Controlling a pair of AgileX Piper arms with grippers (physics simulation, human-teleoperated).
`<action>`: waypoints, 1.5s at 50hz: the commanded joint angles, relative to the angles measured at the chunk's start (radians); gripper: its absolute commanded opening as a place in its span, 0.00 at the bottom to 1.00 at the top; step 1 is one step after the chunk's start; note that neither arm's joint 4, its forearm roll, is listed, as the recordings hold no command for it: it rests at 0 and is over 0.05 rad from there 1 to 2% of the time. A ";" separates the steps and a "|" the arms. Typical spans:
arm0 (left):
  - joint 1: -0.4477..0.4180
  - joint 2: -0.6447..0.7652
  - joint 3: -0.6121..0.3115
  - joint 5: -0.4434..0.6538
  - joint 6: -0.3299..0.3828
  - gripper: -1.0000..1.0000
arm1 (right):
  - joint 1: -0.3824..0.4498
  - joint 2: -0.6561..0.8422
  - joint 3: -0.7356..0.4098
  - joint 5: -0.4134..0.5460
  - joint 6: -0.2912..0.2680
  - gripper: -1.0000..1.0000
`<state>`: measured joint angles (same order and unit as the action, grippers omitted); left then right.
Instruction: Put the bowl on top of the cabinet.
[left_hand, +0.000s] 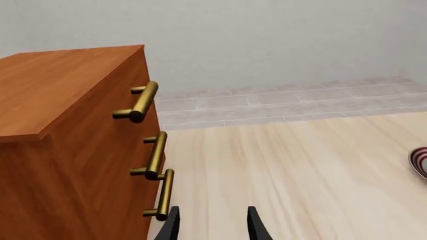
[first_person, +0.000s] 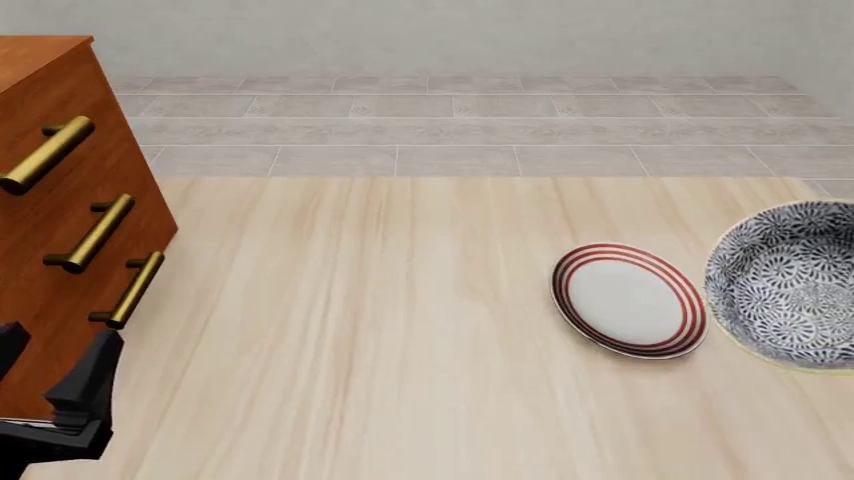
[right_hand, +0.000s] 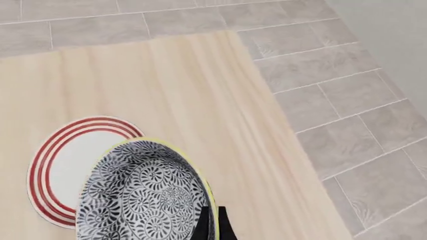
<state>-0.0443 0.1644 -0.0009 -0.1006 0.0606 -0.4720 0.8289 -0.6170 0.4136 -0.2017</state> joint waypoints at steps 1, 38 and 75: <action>-0.001 0.001 0.000 -0.002 0.000 1.00 | 0.084 0.003 -0.024 -0.006 0.003 0.00; 0.008 -0.056 0.001 0.035 -0.015 1.00 | 0.398 0.111 -0.143 -0.063 0.013 0.00; 0.009 -0.107 0.000 0.068 -0.022 1.00 | 0.613 0.239 -0.213 -0.156 -0.003 0.00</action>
<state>-0.0368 0.0741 -0.0007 -0.0432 0.0410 0.0809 1.0320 -0.8076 0.2914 -0.1976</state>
